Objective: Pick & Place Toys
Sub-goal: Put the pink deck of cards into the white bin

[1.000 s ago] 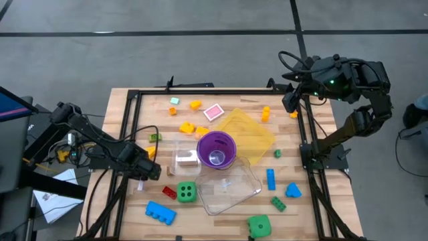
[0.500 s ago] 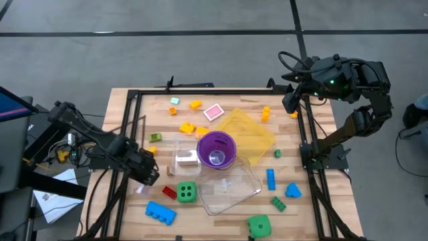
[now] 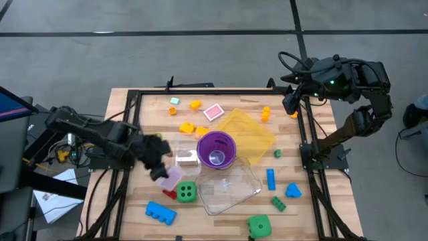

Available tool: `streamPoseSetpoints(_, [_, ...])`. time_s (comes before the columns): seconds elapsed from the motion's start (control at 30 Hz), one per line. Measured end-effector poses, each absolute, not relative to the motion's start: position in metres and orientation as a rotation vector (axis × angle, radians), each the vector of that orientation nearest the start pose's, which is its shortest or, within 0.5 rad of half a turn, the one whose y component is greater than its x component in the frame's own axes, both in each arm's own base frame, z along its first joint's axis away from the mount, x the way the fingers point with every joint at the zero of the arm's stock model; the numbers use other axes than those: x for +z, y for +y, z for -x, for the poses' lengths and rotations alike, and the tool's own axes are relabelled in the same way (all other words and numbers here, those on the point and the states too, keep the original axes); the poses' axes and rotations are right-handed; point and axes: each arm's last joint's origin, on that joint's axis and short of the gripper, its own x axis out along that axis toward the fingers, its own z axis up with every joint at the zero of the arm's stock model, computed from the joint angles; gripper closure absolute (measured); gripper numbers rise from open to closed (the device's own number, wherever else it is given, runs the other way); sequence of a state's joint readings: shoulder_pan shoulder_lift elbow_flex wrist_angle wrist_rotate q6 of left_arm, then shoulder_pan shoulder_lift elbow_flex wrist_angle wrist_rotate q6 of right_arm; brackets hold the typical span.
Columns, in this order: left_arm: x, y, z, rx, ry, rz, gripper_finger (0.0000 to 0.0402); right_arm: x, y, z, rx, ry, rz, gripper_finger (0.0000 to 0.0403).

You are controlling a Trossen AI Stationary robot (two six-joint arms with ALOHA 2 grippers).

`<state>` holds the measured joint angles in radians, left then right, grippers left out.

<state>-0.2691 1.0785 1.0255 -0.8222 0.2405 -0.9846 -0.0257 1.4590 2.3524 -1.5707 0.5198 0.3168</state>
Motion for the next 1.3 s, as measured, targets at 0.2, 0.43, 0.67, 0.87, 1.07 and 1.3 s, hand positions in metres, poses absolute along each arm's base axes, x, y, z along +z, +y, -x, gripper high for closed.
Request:
streamPoseSetpoints(0.2, [0.332, -0.024, -0.229, 0.014, 0.953, 0.588, 0.0344, 0.536, -0.016, -0.169, -0.613, 0.567, -0.15, 0.0212])
streamPoseSetpoints(0.43, [0.37, 0.032, -0.224, 0.178, 1.044, 0.283, 0.0344, 0.536, -0.011, -0.17, -0.582, 0.567, -0.146, 0.0212])
streamPoseSetpoints(0.67, [0.374, 0.058, -0.229, 0.127, 1.25, 0.125, 0.0344, 0.536, -0.011, -0.17, -0.587, 0.561, -0.166, 0.0212])
streamPoseSetpoints(0.87, [0.348, 0.056, -0.253, 0.039, 1.406, 0.076, 0.0344, 0.536, -0.011, -0.17, -0.588, 0.561, -0.166, 0.0212])
streamPoseSetpoints(1.07, [0.328, 0.044, -0.275, -0.052, 1.484, 0.015, 0.0344, 0.536, -0.011, -0.17, -0.592, 0.558, -0.176, 0.0212])
streamPoseSetpoints(1.3, [0.307, 0.039, -0.295, -0.077, 1.544, -0.002, 0.0344, 0.536, -0.011, -0.17, -0.592, 0.558, -0.175, 0.0212])
